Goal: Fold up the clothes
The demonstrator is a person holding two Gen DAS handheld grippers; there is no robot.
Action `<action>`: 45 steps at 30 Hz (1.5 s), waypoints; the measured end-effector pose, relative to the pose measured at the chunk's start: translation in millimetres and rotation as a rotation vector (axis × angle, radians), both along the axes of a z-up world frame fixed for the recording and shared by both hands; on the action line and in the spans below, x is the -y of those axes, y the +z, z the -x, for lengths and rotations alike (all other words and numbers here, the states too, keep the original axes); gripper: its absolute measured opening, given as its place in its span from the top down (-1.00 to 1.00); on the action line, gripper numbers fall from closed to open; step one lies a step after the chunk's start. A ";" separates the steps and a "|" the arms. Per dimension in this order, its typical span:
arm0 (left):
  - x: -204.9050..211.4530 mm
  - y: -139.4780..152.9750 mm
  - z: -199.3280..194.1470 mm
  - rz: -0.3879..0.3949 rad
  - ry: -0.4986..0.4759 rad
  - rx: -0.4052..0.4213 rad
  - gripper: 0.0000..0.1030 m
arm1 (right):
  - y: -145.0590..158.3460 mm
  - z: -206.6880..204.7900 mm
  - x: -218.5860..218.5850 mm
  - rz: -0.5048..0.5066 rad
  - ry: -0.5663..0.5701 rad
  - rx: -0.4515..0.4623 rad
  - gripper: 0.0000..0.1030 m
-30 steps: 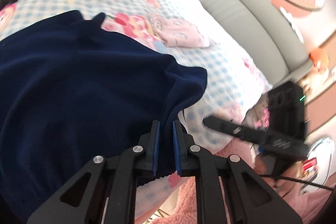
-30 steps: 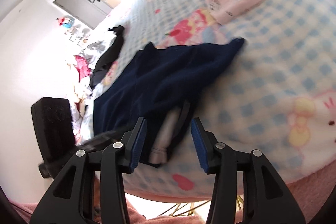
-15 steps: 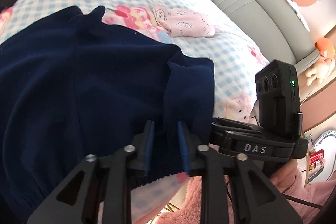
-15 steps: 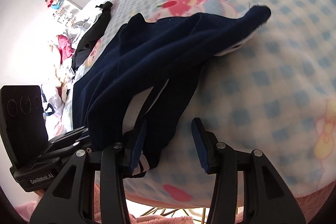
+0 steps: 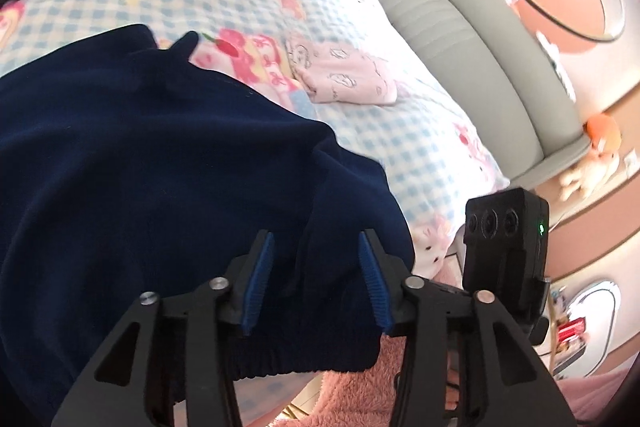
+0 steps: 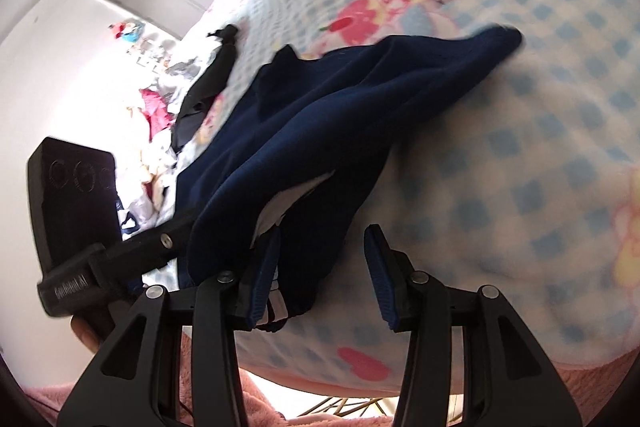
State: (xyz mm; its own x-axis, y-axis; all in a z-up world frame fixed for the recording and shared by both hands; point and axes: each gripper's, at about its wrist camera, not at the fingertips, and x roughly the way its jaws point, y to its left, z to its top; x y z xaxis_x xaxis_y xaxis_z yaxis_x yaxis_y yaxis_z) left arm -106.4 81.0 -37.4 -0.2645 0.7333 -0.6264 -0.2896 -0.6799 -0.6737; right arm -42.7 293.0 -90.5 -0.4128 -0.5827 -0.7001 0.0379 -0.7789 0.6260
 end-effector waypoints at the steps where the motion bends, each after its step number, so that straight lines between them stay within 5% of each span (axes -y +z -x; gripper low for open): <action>1: -0.3 -1.9 1.4 0.004 -0.005 0.008 0.09 | 1.3 0.9 4.1 -0.002 0.014 -0.007 0.11; 4: -6.9 -5.7 0.4 0.057 -0.035 0.009 0.16 | -2.2 5.6 16.2 -0.020 0.059 0.000 0.12; 8: -13.0 -10.2 -1.3 0.138 -0.028 0.000 0.67 | -7.9 5.4 21.8 -0.040 0.080 0.016 0.13; 11: -12.5 -6.3 -4.0 0.180 0.001 -0.033 0.84 | -9.3 3.6 15.3 -0.057 0.061 0.031 0.12; 19: 32.0 6.3 0.3 0.139 0.142 -0.068 0.88 | -10.8 9.0 -22.0 -0.120 -0.070 0.091 0.10; 22: 52.0 7.6 -1.8 0.118 0.166 -0.053 0.88 | -14.2 24.1 -13.3 -0.156 -0.030 0.094 0.07; 27: 48.7 0.6 -5.4 0.121 0.080 -0.019 0.71 | -9.4 37.8 6.8 -0.114 0.044 0.055 0.07; 29: 38.1 -5.0 -2.6 0.110 0.063 -0.003 0.16 | -8.2 37.1 7.8 -0.073 0.052 0.039 0.07; 36: -0.7 -23.1 13.7 0.039 -0.017 0.050 0.06 | -9.8 21.4 12.9 -0.001 0.064 0.014 0.07; 38: -8.0 -30.2 16.5 0.032 -0.033 0.081 0.23 | -11.7 18.4 12.4 0.013 0.065 0.017 0.07; 41: -17.1 -27.5 15.0 0.094 -0.038 0.058 0.76 | -14.8 16.4 11.8 -0.019 0.068 0.030 0.07; 45: -11.6 -18.6 10.1 0.114 -0.012 0.021 0.86 | -10.1 11.0 6.5 -0.040 0.068 0.025 0.07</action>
